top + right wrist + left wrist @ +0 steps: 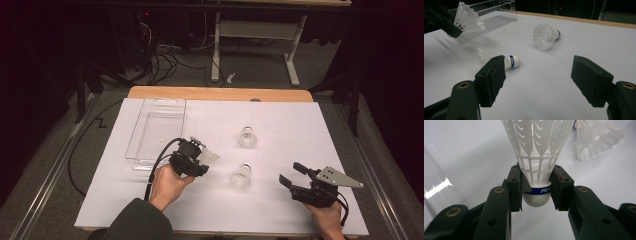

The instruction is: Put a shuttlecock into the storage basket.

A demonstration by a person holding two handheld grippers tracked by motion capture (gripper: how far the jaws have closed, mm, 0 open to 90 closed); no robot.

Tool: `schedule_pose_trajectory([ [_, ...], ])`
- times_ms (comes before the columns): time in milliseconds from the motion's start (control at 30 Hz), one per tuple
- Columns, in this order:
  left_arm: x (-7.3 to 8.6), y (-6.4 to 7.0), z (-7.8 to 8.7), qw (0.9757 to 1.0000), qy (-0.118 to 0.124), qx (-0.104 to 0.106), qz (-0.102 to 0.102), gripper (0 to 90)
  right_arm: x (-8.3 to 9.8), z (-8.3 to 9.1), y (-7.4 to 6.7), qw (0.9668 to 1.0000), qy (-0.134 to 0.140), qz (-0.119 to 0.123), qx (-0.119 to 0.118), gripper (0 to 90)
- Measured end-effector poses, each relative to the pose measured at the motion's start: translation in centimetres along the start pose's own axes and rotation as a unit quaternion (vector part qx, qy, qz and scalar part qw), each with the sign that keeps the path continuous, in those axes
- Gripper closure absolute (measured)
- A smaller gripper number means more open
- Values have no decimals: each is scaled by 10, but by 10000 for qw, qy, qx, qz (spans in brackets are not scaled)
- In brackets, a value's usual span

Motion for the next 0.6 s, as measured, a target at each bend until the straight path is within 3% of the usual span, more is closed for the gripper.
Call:
schedule_pose_trajectory([
  [600, -2, -10, 18, 9995, 295, -56, 104, 654, 0, 0, 0, 10000, -13, 19, 2, 280],
])
Point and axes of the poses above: each handheld gripper's, and its own axes: z roughly backward along the jaws, x roughly out of its underside, y roughly to its right, the point moved 1 cm from there along -z, roughly forward along the jaws, and after that the axes turned 15 degrees about y, right-handed, at the moved point
